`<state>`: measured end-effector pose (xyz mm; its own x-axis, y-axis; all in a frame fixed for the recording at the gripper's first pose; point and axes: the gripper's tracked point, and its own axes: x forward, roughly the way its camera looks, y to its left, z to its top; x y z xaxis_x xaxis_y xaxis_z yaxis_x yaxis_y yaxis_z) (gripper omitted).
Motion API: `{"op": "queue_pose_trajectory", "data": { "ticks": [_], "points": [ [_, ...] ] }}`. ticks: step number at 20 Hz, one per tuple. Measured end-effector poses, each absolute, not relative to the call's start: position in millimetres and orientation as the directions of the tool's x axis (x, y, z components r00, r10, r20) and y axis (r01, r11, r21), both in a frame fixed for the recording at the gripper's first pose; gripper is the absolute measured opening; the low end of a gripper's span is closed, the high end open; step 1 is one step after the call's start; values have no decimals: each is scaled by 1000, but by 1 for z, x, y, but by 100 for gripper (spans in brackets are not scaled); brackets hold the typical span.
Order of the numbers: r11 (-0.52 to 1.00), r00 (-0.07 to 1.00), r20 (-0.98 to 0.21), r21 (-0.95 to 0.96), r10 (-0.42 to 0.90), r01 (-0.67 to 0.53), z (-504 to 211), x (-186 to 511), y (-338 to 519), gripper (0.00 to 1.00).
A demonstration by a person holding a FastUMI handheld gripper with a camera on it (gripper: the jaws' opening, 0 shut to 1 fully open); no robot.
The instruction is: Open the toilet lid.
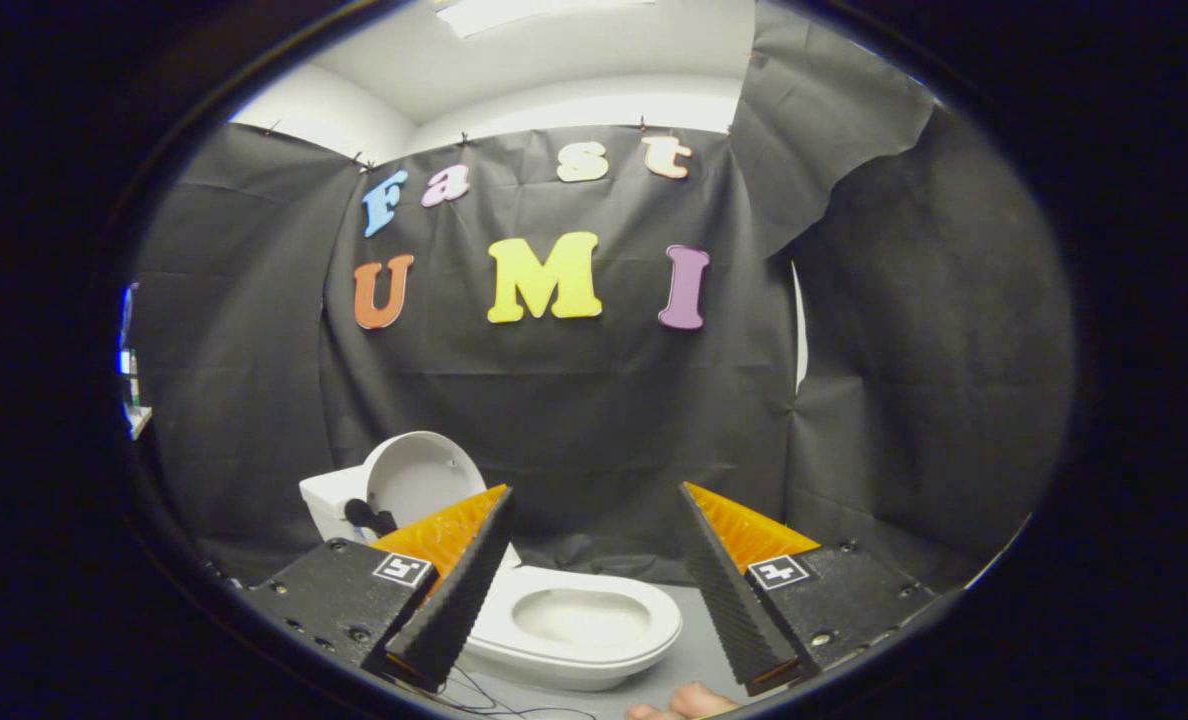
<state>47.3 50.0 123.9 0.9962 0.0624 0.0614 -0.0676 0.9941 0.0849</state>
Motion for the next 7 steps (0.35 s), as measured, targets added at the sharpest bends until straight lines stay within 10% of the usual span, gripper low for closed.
{"op": "queue_pose_trajectory", "data": {
  "ticks": [7],
  "points": [
    [991, 994, 96, 119, 42, -53, 114, 19, 13, 100]
  ]
}}
